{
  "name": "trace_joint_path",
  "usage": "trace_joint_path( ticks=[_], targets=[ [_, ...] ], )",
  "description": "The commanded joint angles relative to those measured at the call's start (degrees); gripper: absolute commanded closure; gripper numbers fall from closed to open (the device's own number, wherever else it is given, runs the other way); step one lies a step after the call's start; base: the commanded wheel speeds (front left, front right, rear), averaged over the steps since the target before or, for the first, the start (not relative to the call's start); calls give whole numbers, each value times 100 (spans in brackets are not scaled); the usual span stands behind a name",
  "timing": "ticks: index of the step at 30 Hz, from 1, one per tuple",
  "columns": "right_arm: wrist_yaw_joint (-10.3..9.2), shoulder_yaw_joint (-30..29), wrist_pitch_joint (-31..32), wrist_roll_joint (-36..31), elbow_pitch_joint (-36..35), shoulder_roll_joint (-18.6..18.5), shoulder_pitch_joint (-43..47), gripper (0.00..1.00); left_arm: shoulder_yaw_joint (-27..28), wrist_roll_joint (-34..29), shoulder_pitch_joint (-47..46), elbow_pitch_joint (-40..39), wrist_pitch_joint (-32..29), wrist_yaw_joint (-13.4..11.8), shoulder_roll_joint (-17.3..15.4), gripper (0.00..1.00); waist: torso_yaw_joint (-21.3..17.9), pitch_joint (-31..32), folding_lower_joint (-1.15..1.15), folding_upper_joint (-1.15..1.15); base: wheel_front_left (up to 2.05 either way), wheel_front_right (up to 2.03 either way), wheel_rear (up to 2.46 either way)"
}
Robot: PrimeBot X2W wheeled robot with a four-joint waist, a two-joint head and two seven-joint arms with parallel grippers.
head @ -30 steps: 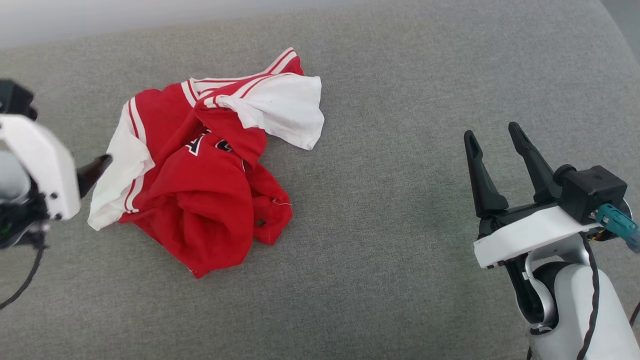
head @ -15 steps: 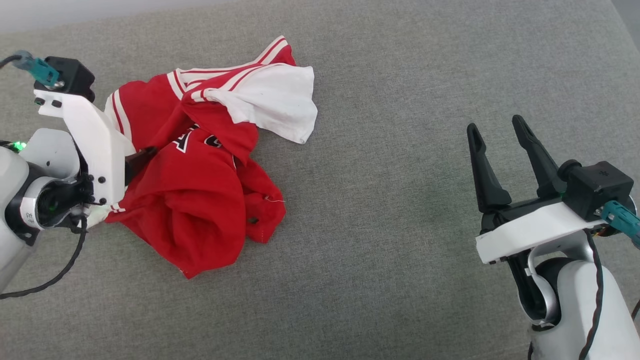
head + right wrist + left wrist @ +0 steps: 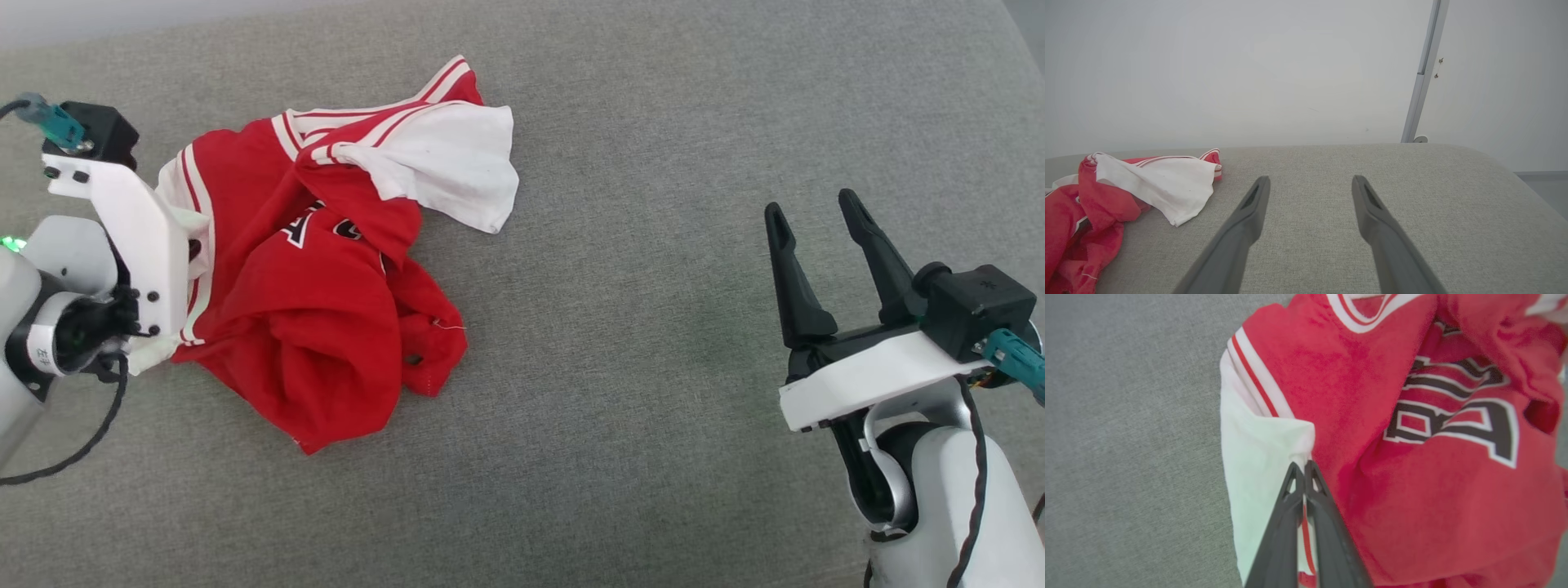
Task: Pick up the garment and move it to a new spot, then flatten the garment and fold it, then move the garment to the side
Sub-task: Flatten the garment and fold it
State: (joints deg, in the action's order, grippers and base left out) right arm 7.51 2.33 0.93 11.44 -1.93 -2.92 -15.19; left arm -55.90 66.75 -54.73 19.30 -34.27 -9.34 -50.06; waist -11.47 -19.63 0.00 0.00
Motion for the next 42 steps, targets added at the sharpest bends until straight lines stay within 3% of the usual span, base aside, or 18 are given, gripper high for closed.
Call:
trace_joint_path(
  ticks=[1, 12, 17, 18, 19, 20, 29, 32, 37, 42],
  targets=[
    [-4, -13, -13, -33, -13, 3, 39, 0, 37, 2, -48, -4, 43, -15, -27, 100, 20, 14, 0, 0, 0, 0, 0],
    [-4, -40, 80, -101, -80, 4, 29, 0, 439, 339, 328, 52, 460, -300, -585, 100, 205, 30, 0, 0, 0, 0, 0],
    [-4, -10, 125, -112, -88, -6, -13, 0, 459, 402, 565, 258, 574, -367, -640, 100, 293, 23, 0, 0, 0, 0, 0],
    [-4, -3, 135, -112, -84, -10, -25, 0, 469, 428, 585, 301, 620, -345, -617, 59, 313, 23, 0, 0, 0, 0, 0],
    [-4, 17, 149, -110, -80, -16, -42, 0, 495, 437, 607, 339, 697, -307, -589, 11, 328, 26, 0, 0, 0, 0, 0],
    [-4, 30, 154, -102, -77, -26, -54, 0, 516, 442, 627, 375, 780, -284, -556, 0, 348, 31, 0, 0, 0, 0, 0],
    [-4, 123, 252, -56, -23, -163, -91, 0, 729, 272, 681, 440, 1930, 152, -262, 0, 647, 195, 0, 0, 0, 0, 0],
    [-4, 204, 339, -28, 26, -244, -161, 0, 822, 125, 800, 237, 2640, 274, -163, 0, 847, 272, 0, 0, 0, 0, 0],
    [-4, 310, 486, 64, 145, -372, -272, 0, 876, -95, 1052, -86, 3438, 256, -118, 0, 1078, 322, 0, 0, 0, 0, 0],
    [-4, 540, 747, 178, 474, -619, -542, 0, 985, -250, 1445, -493, 4331, 53, -38, 0, 1414, 359, 0, 0, 0, 0, 0]
  ],
)
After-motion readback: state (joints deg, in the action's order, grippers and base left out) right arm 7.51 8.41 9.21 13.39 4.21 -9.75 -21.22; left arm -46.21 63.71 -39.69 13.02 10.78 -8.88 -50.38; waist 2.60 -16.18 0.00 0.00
